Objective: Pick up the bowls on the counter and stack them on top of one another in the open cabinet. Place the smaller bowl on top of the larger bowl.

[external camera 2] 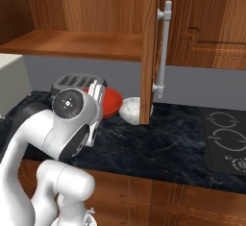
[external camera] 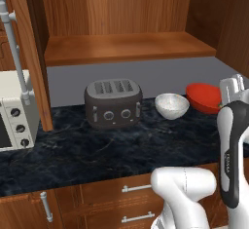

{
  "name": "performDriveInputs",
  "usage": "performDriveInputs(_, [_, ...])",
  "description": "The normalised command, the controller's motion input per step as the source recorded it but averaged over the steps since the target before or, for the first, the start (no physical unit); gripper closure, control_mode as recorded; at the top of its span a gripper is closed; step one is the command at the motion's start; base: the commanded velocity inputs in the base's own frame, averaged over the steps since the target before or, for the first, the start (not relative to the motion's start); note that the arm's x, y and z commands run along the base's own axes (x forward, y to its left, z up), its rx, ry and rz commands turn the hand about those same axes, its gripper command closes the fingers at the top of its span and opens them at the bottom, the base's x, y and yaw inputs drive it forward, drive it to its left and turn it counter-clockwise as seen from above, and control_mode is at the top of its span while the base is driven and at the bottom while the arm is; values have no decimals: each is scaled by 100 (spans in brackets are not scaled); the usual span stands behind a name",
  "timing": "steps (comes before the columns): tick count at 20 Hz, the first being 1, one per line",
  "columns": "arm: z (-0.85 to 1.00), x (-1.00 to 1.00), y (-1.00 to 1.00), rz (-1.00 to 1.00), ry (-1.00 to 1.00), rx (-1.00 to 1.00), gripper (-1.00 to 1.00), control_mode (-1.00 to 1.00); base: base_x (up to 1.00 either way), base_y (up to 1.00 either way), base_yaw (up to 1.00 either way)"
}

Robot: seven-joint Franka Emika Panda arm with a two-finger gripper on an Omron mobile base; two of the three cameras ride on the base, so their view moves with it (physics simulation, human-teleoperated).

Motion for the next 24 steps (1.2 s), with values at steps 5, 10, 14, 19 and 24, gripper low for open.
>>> performDriveInputs(5, [-11, 33, 0, -6, 0, 5, 100, -100, 0, 0, 0])
performDriveInputs(10, [-22, 25, 0, -8, 0, 0, 100, -100, 0, 0, 0])
performDriveInputs(14, [-21, 20, 0, -9, 0, 0, 100, -100, 0, 0, 0])
performDriveInputs(19, [-17, 25, 0, -7, 0, 0, 100, -100, 0, 0, 0])
performDriveInputs(24, [-5, 32, -1, -5, 0, 0, 100, -100, 0, 0, 0])
